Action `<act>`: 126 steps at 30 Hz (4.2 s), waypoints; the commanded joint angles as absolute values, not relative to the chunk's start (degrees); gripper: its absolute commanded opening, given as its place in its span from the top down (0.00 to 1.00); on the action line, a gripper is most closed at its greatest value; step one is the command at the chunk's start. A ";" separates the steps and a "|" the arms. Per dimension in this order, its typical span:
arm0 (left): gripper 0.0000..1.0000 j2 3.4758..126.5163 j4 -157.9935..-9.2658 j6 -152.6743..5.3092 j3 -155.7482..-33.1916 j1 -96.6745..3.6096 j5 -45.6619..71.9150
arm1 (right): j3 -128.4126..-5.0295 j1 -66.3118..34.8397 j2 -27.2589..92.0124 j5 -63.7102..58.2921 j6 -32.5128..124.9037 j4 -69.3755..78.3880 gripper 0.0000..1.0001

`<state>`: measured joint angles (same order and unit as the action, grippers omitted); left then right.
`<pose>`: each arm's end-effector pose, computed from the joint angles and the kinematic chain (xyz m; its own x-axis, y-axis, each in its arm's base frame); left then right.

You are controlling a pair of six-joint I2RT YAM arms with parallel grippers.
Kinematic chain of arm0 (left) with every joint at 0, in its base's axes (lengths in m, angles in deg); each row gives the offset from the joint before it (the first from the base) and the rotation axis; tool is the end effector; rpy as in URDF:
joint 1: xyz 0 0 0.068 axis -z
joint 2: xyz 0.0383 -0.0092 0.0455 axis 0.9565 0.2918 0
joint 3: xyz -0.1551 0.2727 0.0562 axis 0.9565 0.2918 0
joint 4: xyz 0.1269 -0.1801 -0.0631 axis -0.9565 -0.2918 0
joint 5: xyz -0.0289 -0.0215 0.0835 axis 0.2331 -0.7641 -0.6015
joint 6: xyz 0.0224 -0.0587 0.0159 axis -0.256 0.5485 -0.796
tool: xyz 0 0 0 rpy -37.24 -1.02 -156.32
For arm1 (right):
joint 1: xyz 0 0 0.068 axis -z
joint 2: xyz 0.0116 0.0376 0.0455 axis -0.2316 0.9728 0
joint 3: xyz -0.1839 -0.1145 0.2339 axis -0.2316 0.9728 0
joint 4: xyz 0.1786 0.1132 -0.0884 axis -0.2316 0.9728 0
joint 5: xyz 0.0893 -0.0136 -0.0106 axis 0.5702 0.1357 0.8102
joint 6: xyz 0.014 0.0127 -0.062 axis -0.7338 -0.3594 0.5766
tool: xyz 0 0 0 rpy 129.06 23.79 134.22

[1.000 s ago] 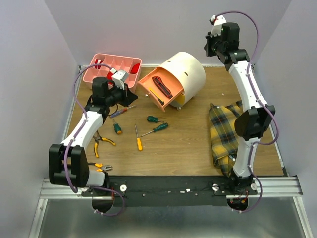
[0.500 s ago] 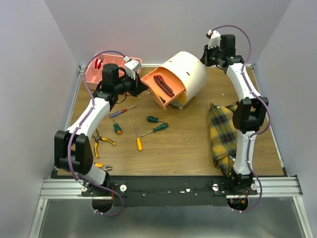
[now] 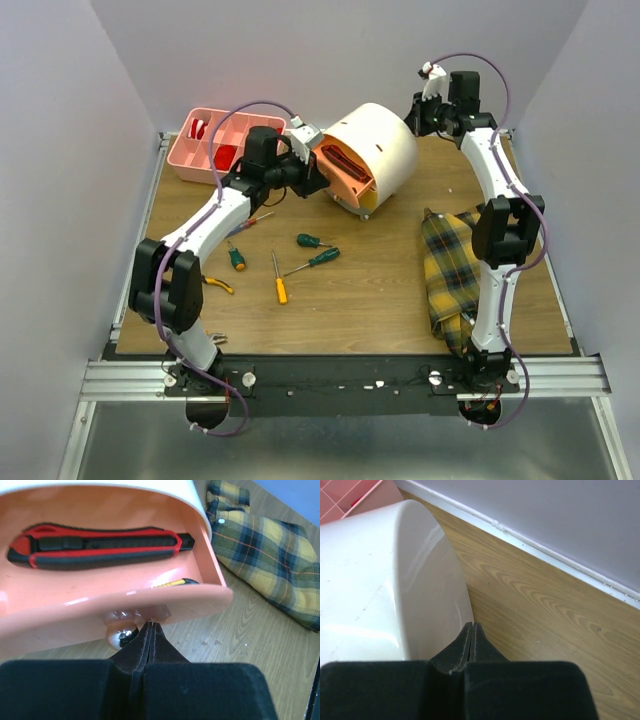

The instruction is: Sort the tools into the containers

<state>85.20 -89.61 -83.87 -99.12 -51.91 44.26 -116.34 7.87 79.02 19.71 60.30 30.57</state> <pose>0.3365 -0.1643 0.3688 -0.3793 0.1265 -0.9166 0.8158 0.5130 -0.2668 0.5211 0.0758 0.3532 -0.4148 -0.1504 -0.8974 -0.5761 0.8068 0.1310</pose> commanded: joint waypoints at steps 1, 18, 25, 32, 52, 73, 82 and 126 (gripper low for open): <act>0.96 88.64 -86.18 -83.07 -101.22 -50.71 39.25 | -113.78 6.89 80.23 24.45 58.46 33.71 0.99; 0.85 98.65 -77.48 -71.82 -110.53 -50.00 37.03 | -112.11 6.89 79.53 21.03 59.34 33.27 0.99; 0.61 96.30 -81.41 -70.15 -108.27 -49.83 32.15 | -111.85 6.89 77.86 12.44 60.22 32.65 0.99; 0.47 90.58 -85.64 -66.28 -104.22 -51.15 32.37 | -115.35 8.82 76.10 -0.67 61.88 28.35 0.66; 0.32 101.73 -57.00 -36.31 -97.18 -58.79 47.67 | -117.91 1.09 71.44 28.06 69.10 34.41 0.42; 0.47 109.47 -53.65 -32.88 -102.10 -57.48 49.16 | -116.24 -1.46 74.61 22.70 70.06 35.82 0.45; 0.55 110.26 -55.24 -34.64 -103.16 -57.30 49.34 | -116.16 -1.55 74.87 22.61 70.06 35.82 0.47; 0.37 88.02 -117.17 -107.45 -94.36 -71.27 38.10 | -113.17 -1.64 75.84 20.59 71.73 36.52 0.48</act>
